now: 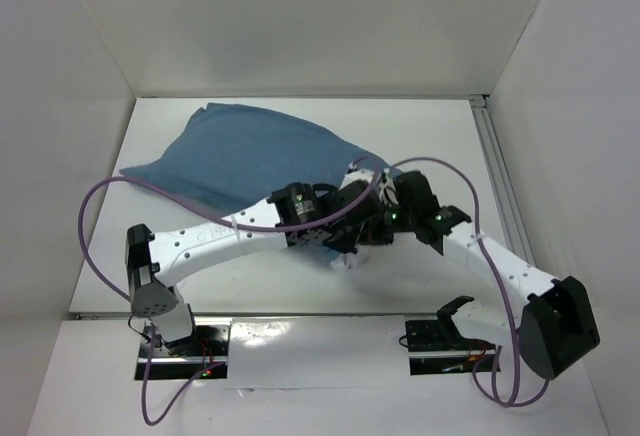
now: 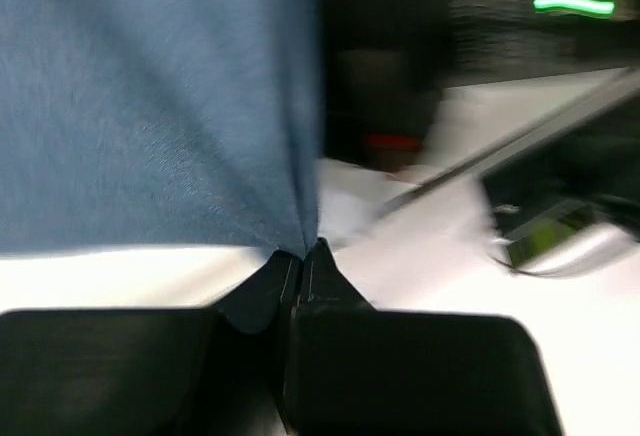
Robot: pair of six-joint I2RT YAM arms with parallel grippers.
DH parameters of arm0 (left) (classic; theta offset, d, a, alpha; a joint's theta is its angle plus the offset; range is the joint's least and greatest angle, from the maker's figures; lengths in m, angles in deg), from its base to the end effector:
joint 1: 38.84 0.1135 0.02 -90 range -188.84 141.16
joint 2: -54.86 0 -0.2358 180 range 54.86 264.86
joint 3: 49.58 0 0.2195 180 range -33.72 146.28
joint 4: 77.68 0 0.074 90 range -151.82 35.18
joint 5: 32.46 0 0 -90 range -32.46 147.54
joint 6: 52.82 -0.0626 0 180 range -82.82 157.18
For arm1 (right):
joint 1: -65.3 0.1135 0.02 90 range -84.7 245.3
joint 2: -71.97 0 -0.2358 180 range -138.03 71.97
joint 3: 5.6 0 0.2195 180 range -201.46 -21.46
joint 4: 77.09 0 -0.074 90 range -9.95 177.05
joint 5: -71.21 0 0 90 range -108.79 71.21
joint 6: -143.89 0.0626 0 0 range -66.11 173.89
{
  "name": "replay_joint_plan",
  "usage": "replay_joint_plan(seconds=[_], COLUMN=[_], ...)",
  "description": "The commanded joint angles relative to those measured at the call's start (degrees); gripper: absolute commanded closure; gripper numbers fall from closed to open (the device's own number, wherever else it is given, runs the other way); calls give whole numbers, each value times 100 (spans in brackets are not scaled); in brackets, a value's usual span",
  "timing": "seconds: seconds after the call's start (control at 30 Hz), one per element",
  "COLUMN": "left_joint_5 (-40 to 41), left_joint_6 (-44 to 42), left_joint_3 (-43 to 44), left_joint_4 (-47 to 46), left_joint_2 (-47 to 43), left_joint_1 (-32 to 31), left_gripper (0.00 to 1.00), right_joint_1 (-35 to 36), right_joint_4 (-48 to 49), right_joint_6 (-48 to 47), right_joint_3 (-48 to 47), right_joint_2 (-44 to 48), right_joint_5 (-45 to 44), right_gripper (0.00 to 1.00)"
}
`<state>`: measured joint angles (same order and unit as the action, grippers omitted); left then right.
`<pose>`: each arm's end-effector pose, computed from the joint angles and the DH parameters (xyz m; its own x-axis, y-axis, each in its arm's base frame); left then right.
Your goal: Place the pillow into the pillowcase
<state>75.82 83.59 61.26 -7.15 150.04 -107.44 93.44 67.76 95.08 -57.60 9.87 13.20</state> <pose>0.1385 -0.2996 0.2985 -0.7984 0.1524 -0.5826 0.3480 0.9063 -0.2399 0.1742 0.1308 0.1931 -0.9513 0.1246 -0.2820 -0.1361 0.6510 0.7468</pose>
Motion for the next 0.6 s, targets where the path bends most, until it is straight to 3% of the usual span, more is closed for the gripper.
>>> replay_joint_plan(seconds=[0.0, 0.03, 0.1, 0.2, 0.23, 0.33, 0.47, 0.57], left_joint_5=[-1289, -1910, -2424, -3084, -3250, -3840, -4383, -4447], left_joint_6=[-817, -914, -1047, -1099, -1038, -748, -485, -423], left_joint_3=[1792, 2605, 3261, 3589, 3424, 2475, 1123, 812], left_joint_4=[-958, -959, -1160, -1415, -1729, -2224, -2732, -2813], left_joint_2=[123, 202, 422, 476, 345, 168, -261, -411], left_joint_1=[-40, -40, -40, -40, 47, 451, 996, 1137], left_gripper=[100, 100, 100, 100, 100, 100, 100, 100], right_joint_1=[-228, -317, -388, -301, -196, 121, 236, 236], right_joint_4=[1314, 1235, 1382, 2267, 3324, 4844, 5111, 4428], right_joint_6=[188, 249, 416, 1099, 1354, 2067, 2200, 1938], right_joint_3=[-1525, -1762, -1976, -837, -468, 326, 266, 126], right_joint_2=[-232, -232, -179, -231, -362, -1205, -1656, -1393], right_joint_5=[-202, -271, -473, -650, -650, -650, -588, -746], right_gripper=[100, 100, 100, 100, 100, 100, 100, 100])
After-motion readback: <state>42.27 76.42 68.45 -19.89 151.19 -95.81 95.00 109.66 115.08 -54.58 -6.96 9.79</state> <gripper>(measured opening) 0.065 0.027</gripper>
